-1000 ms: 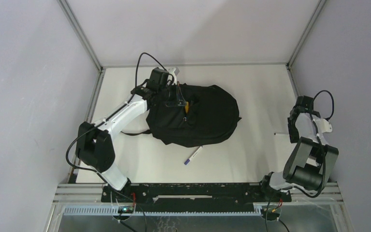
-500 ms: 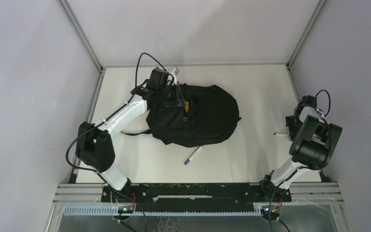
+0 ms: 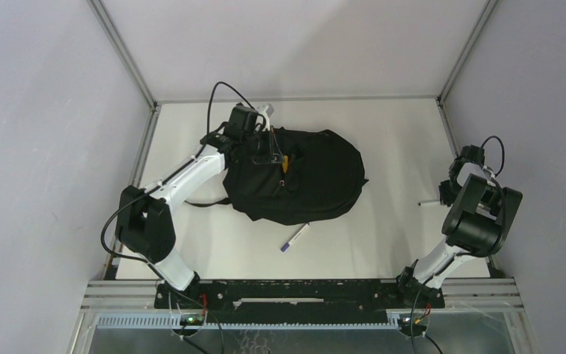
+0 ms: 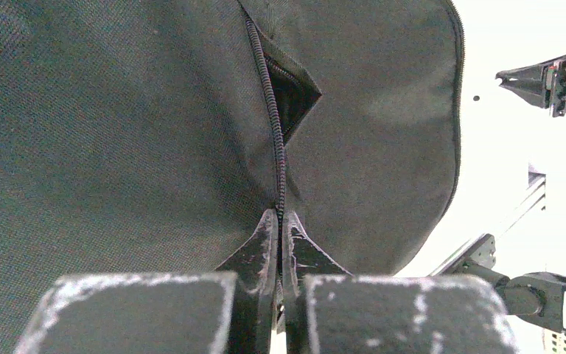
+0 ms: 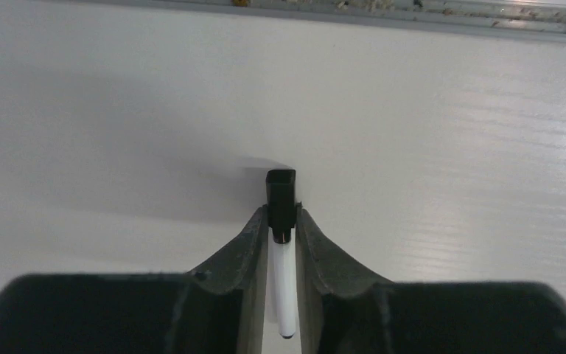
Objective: Pack the student bag
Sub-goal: Pick up the stationery from the center of the board.
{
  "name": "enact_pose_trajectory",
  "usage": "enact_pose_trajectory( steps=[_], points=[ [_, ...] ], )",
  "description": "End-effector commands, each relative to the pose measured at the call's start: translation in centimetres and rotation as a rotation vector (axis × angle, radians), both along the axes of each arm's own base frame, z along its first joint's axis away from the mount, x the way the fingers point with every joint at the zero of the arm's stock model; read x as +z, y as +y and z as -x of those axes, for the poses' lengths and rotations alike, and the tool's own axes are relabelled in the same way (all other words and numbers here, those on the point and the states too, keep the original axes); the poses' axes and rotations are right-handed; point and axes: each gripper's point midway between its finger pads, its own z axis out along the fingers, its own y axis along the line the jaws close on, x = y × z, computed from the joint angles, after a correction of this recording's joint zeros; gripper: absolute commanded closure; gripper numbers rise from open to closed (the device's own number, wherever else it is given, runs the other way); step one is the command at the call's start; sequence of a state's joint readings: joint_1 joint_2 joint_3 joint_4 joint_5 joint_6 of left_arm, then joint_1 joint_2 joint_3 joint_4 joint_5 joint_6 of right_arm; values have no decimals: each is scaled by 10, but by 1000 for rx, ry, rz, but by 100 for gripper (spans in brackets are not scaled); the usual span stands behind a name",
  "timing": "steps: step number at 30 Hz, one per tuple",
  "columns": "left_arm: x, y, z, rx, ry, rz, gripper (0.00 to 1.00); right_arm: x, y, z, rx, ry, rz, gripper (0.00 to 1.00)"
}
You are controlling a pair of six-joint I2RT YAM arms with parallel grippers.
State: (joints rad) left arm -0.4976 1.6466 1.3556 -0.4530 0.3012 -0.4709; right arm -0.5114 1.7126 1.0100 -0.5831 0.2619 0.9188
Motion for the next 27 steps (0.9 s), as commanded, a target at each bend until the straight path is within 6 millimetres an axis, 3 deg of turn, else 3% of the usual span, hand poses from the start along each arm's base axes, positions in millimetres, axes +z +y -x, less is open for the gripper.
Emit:
enact_pose_trajectory(
  steps=[1, 3, 10, 14, 17, 20, 24, 27],
  points=[
    [13, -9, 10, -43, -7, 50, 100, 6, 12, -11, 71, -110, -23, 83],
    [14, -9, 10, -42, -6, 53, 100, 15, 24, -19, 135, -166, -27, 94],
    [25, -11, 11, -70, -14, 66, 100, 73, 81, -42, 487, -413, 3, 100],
    [27, -8, 5, -57, -23, 60, 100, 126, 114, -49, 664, -583, 29, 100],
    [29, -8, 3, -57, -24, 72, 100, 179, 154, -56, 811, -776, 6, 100],
    [33, -9, 2, -62, -32, 80, 100, 216, 191, -61, 899, -854, 11, 100],
    [41, -9, 1, -52, -40, 94, 100, 233, 249, -77, 983, -890, -54, 100],
    [45, -8, 3, -52, -45, 104, 100, 228, 300, -93, 1059, -883, -127, 100]
  ],
)
